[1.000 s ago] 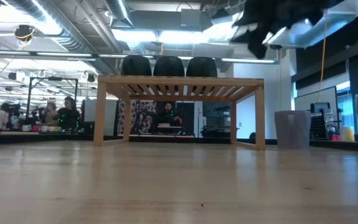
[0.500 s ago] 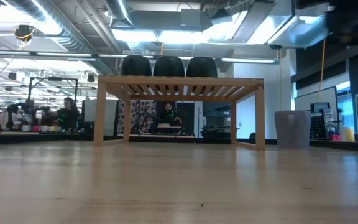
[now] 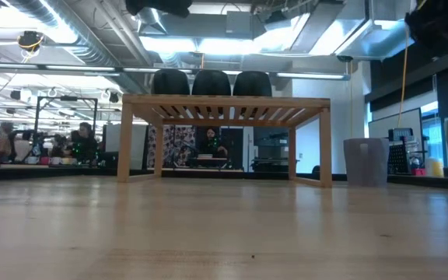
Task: Place coffee mugs
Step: Put the light blue mug onto the shelf
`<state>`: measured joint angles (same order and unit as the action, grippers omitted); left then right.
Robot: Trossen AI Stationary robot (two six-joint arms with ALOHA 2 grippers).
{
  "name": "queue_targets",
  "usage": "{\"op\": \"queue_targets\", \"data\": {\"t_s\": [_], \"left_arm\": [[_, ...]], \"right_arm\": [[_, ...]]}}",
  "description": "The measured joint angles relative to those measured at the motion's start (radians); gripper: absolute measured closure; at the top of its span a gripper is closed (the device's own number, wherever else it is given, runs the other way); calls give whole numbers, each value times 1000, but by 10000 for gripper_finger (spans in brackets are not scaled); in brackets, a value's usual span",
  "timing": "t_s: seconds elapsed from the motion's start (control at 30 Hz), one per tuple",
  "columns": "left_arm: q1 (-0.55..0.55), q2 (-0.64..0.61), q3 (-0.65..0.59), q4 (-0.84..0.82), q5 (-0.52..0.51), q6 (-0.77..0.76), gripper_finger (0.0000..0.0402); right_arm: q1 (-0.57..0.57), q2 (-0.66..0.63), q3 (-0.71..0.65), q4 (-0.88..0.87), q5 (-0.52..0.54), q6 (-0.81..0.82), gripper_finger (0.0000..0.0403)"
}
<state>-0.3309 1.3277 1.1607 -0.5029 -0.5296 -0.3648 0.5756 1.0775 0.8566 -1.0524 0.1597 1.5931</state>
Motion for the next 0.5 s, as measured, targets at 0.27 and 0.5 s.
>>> {"op": "queue_targets", "data": {"t_s": [0.27, 0.5], "left_arm": [[0, 0, -4, 0, 17, 1, 299], [0, 0, -4, 0, 17, 1, 299]], "right_arm": [[-28, 93, -41, 7, -58, -20, 233], [-28, 172, -42, 18, -66, -33, 283]]}}
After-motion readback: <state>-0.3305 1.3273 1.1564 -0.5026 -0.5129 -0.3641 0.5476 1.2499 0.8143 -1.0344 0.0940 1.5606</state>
